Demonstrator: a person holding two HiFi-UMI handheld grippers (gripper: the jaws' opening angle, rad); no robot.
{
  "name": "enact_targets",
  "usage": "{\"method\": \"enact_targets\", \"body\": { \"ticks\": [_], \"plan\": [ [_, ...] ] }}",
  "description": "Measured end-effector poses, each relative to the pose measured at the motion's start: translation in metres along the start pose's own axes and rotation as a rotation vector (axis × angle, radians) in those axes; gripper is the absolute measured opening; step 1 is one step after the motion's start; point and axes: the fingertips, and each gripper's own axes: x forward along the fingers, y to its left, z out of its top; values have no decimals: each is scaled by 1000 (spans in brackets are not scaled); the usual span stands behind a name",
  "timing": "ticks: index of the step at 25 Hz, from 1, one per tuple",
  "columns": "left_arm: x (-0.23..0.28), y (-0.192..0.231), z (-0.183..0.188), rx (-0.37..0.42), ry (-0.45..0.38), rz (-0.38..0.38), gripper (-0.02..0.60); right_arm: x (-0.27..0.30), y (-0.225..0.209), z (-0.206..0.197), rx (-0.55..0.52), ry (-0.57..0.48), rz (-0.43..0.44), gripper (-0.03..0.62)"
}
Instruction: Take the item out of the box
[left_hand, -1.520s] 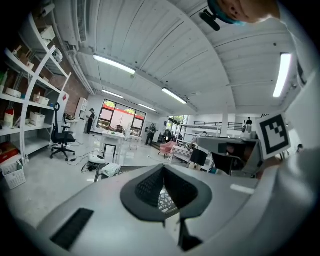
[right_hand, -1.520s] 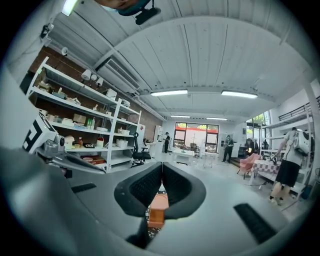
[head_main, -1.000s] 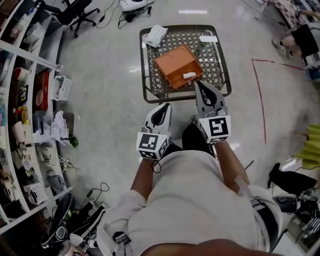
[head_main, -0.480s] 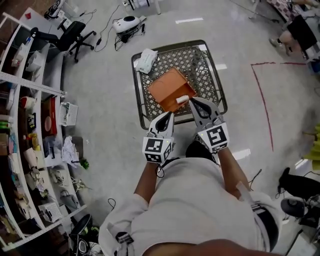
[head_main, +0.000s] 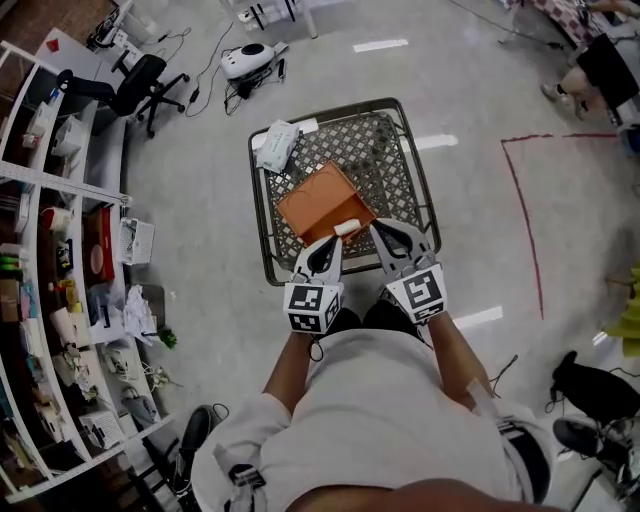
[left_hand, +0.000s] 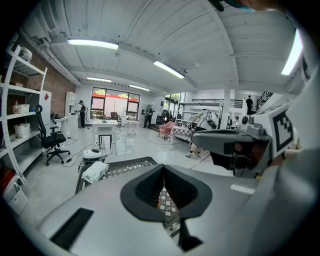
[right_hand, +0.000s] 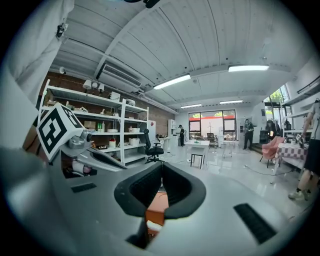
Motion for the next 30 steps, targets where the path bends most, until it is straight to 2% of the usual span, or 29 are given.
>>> {"method": "enact_targets", "body": {
  "ticks": [5,13,17,23,30],
  "plan": [
    [13,-2,-13,-2,57,-12,9,4,-13,-17,21,39,7,5],
    [49,15,-26,38,140,-48,9,23,-30,-37,79,65,-10,5],
    [62,18,-28,69,177,-98,9,25,-41,-43,117,86,-63,5],
    [78,30,-20,104,189,-146,9,39,-46,-53,120,130,-106,5],
    [83,57,-57,151,316,-186,9,49,-36,-81,142,225,-121,5]
  ]
}}
